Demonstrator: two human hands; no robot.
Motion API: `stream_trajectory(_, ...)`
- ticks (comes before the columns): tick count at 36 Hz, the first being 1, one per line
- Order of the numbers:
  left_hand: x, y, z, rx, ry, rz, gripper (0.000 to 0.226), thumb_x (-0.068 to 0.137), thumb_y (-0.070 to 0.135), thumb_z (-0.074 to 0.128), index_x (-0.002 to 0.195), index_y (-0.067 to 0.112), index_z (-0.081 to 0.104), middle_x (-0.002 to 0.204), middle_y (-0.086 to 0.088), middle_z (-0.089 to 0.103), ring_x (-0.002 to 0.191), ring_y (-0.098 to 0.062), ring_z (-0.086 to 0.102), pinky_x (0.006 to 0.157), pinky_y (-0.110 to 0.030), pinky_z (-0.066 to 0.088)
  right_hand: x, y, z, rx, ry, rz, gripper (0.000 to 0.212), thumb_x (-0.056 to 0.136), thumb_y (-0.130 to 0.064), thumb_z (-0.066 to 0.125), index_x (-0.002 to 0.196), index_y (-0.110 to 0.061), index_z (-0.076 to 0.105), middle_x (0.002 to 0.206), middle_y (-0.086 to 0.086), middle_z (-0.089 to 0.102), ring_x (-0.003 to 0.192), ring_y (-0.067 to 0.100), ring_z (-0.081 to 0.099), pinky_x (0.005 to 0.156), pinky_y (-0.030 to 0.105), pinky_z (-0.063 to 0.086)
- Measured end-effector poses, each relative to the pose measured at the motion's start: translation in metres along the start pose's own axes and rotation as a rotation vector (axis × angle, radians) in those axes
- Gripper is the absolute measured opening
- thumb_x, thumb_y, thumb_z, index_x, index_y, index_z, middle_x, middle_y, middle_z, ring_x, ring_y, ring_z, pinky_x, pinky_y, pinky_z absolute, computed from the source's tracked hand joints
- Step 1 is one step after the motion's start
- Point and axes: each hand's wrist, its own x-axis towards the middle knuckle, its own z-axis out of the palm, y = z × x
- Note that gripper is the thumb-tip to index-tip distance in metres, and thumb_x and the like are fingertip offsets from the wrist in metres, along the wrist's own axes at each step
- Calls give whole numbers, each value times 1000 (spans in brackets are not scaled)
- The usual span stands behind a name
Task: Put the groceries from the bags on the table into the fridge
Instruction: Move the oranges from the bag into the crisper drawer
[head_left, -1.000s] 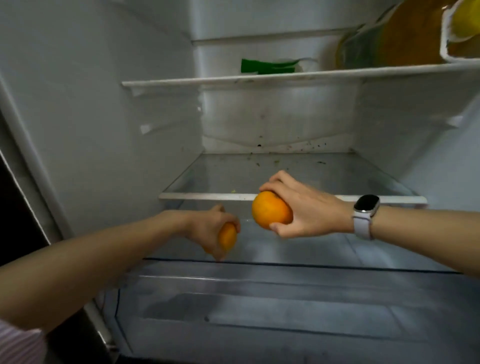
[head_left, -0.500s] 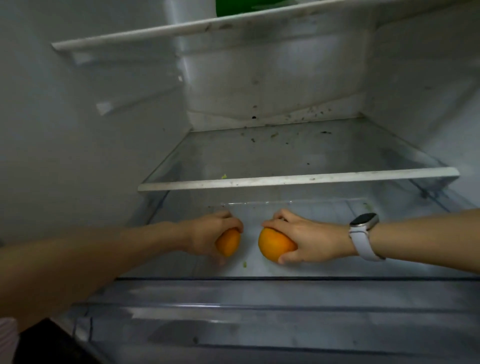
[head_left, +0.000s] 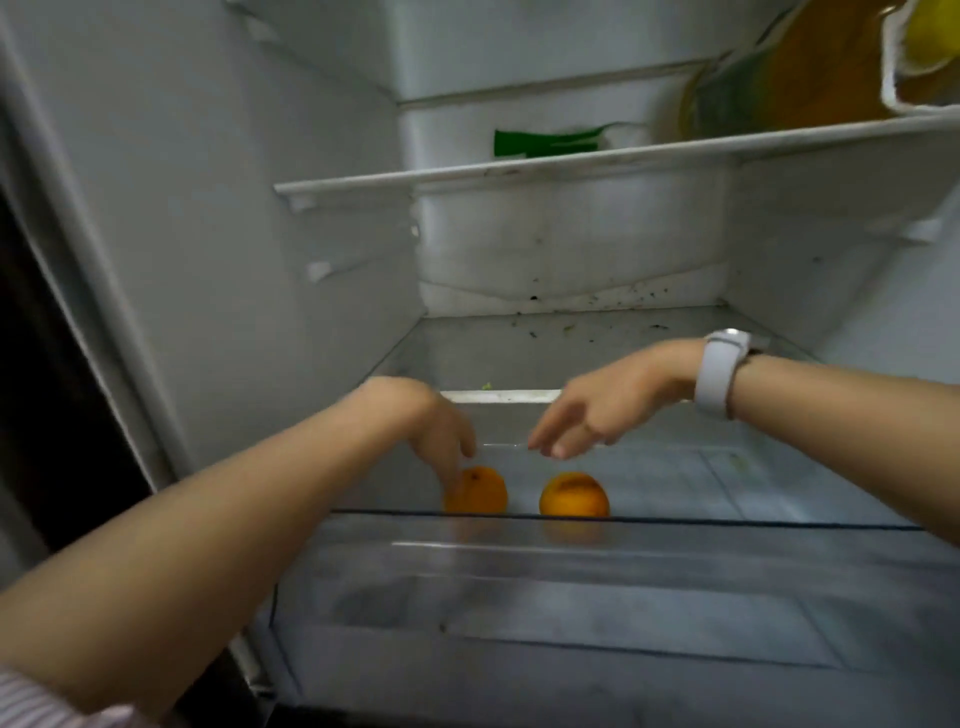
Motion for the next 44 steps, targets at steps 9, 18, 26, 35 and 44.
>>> stream_trajectory(9,-122,-12,13,-111,1005,-447,41,90,38,53,126,19,50,127,-10,54,114,-34,53,86,-40,44,-29,-68,-1,-223,789,-204,30,95,-25,44,119,-18,60,121,3,63,112,22,56,95,29,43)
stream_trajectory(18,-207,30,120,-259,1324,-547,39,81,28,60,115,10,60,117,-13,61,104,-36,57,80,-43,47,-63,-140,93,-211,1195,-317,30,92,-24,46,118,-16,60,123,9,60,116,31,51,97,43,41)
stream_trajectory(26,-300,98,301,-428,1303,-454,38,78,30,49,110,14,62,111,-5,64,99,-28,61,78,-38,49,-77,-207,286,169,1151,-438,24,92,-13,49,110,-9,63,111,9,63,106,25,55,91,31,39)
stream_trajectory(35,-434,101,538,-695,806,-697,39,85,30,59,123,17,57,128,-9,56,118,-30,52,98,-45,42,-74,-335,494,263,602,-476,32,95,-22,44,125,-17,55,129,2,55,123,22,45,104,34,32)
stream_trajectory(44,-584,58,689,-820,581,-1164,44,91,35,54,132,22,47,137,-1,48,125,-19,44,104,-39,39,-41,-518,612,102,241,-761,36,95,-27,42,129,-17,50,133,2,52,126,20,41,106,34,33)
